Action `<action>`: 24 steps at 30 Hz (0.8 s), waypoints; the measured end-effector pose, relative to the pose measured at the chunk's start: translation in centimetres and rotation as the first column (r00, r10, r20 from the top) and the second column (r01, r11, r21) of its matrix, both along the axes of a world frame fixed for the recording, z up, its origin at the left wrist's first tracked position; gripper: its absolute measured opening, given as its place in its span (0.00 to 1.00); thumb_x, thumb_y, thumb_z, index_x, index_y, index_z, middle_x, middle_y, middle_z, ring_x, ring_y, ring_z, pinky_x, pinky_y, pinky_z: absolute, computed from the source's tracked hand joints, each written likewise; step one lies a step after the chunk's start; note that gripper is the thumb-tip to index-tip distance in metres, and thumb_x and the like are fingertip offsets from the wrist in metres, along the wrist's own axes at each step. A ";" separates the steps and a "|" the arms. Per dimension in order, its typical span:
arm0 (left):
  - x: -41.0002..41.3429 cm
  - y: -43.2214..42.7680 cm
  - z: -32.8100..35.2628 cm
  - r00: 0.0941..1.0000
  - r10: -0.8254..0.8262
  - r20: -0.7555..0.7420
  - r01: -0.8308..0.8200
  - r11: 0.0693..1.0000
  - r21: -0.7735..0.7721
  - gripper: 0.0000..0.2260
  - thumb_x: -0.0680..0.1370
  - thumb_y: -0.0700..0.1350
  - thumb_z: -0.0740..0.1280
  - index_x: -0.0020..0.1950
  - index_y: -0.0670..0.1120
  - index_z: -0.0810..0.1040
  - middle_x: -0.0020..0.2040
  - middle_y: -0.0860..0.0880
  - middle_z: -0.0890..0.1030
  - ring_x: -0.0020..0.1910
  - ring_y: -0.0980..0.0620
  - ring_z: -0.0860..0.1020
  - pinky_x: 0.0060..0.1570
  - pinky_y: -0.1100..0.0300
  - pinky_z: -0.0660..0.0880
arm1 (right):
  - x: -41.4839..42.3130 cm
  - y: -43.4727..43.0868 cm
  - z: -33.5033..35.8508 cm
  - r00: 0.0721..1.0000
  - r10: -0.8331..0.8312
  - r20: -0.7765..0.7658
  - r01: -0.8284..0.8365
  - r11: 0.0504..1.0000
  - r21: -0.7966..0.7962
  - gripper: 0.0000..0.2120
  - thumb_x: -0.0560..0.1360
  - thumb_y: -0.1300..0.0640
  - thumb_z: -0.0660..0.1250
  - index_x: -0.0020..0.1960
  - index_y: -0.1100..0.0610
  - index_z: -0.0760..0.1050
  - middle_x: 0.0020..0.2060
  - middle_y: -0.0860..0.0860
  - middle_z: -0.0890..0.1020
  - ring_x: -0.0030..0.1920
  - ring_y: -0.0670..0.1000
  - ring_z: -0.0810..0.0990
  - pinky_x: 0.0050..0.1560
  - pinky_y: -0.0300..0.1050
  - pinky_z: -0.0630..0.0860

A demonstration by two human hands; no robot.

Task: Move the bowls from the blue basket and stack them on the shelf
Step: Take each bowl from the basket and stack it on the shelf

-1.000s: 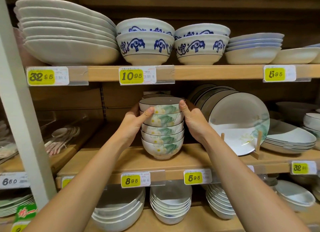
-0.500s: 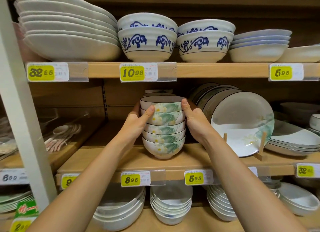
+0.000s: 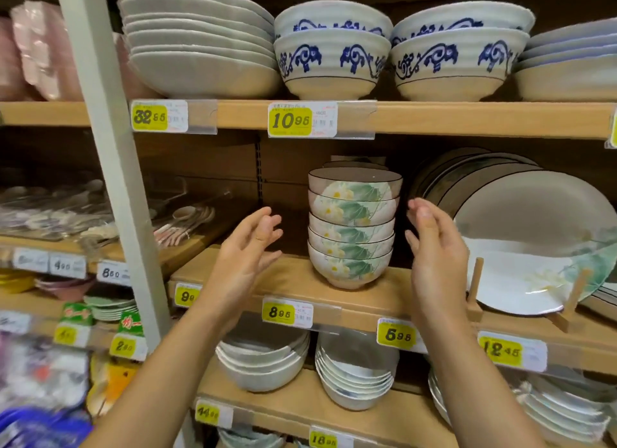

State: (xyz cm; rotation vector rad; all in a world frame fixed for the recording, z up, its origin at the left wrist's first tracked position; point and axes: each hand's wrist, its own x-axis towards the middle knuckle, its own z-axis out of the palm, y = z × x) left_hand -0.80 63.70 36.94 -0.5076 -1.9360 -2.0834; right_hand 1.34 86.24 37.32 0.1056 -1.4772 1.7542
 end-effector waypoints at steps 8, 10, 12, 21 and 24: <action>7.7 -5.3 -6.6 0.961 0.214 0.176 -0.238 0.963 0.130 0.16 0.81 0.54 0.58 0.55 0.45 0.79 0.52 0.43 0.85 0.52 0.46 0.84 0.51 0.55 0.81 | 4.1 -6.3 -5.9 0.953 0.301 0.027 -0.295 0.946 -0.138 0.10 0.76 0.54 0.62 0.43 0.50 0.82 0.44 0.49 0.85 0.49 0.49 0.83 0.50 0.38 0.78; 9.4 -7.3 -8.4 0.938 0.259 0.232 -0.292 0.948 0.122 0.17 0.80 0.54 0.58 0.54 0.43 0.80 0.50 0.42 0.85 0.49 0.46 0.84 0.49 0.55 0.81 | 5.2 -8.8 -8.1 0.908 0.407 0.100 -0.387 0.906 -0.170 0.14 0.78 0.58 0.61 0.40 0.49 0.83 0.41 0.50 0.85 0.45 0.49 0.83 0.47 0.36 0.78; 11.0 -9.8 -10.2 0.908 0.300 0.292 -0.345 0.931 0.117 0.17 0.79 0.53 0.59 0.53 0.43 0.80 0.49 0.42 0.85 0.48 0.46 0.84 0.50 0.54 0.80 | 6.3 -11.4 -10.4 0.843 0.495 0.212 -0.465 0.868 -0.175 0.16 0.80 0.60 0.60 0.40 0.50 0.83 0.40 0.52 0.85 0.44 0.50 0.84 0.45 0.36 0.79; 17.4 -23.2 -17.5 0.681 0.446 0.581 -0.577 0.815 0.052 0.11 0.82 0.41 0.58 0.49 0.40 0.80 0.45 0.41 0.85 0.41 0.47 0.82 0.42 0.57 0.77 | 9.0 -26.2 -19.5 0.534 0.592 0.604 -0.616 0.761 -0.203 0.14 0.80 0.66 0.59 0.39 0.62 0.78 0.32 0.56 0.82 0.28 0.45 0.80 0.32 0.32 0.76; 20.0 -28.1 -19.7 0.646 0.447 0.619 -0.590 0.806 0.034 0.11 0.81 0.40 0.59 0.47 0.41 0.80 0.42 0.42 0.85 0.38 0.48 0.82 0.39 0.59 0.76 | 9.3 -31.2 -22.9 0.452 0.547 0.705 -0.637 0.751 -0.175 0.13 0.80 0.65 0.60 0.39 0.61 0.77 0.31 0.55 0.80 0.27 0.45 0.79 0.31 0.35 0.75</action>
